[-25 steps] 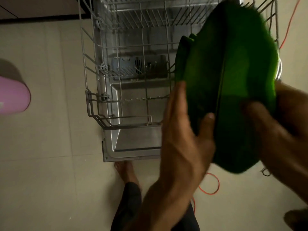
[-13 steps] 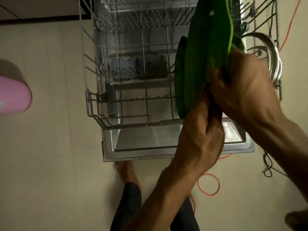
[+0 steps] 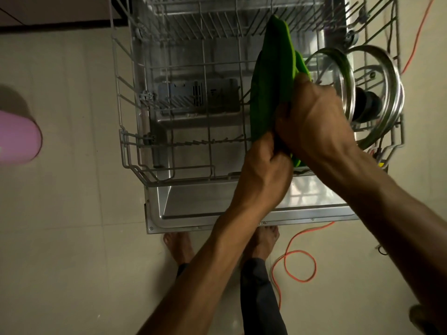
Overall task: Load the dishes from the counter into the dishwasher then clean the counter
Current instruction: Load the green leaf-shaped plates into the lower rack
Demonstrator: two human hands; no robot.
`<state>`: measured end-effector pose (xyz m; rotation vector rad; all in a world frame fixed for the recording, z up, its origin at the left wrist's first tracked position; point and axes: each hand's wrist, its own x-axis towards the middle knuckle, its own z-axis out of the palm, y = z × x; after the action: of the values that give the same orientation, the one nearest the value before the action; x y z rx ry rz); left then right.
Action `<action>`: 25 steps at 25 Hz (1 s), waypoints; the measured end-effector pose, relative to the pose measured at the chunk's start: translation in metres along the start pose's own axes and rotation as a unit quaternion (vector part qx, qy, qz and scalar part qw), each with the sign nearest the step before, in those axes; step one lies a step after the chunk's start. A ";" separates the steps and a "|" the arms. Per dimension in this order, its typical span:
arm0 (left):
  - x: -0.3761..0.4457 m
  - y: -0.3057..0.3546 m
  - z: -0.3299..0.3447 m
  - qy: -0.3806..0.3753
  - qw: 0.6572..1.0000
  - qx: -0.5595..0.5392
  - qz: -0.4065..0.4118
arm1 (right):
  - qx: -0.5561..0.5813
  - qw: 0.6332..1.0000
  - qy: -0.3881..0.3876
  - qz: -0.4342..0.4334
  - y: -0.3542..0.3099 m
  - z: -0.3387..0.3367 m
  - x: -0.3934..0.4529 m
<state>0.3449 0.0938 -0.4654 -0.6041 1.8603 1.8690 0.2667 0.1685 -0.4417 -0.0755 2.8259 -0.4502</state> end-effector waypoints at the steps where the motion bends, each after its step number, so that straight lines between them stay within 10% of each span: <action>1: 0.003 -0.001 -0.002 0.002 1.000 0.009 -0.005 | -0.005 1.000 0.004 -0.003 -0.001 0.003 0.000; 25: 0.027 -0.010 -0.013 0.001 0.997 -0.026 -0.068 | 0.078 0.995 0.001 -0.056 0.018 0.031 -0.054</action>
<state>0.3294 0.0803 -0.4892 -0.7327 1.7301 1.8337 0.3273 0.1820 -0.4612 -0.2038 2.7866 -0.6930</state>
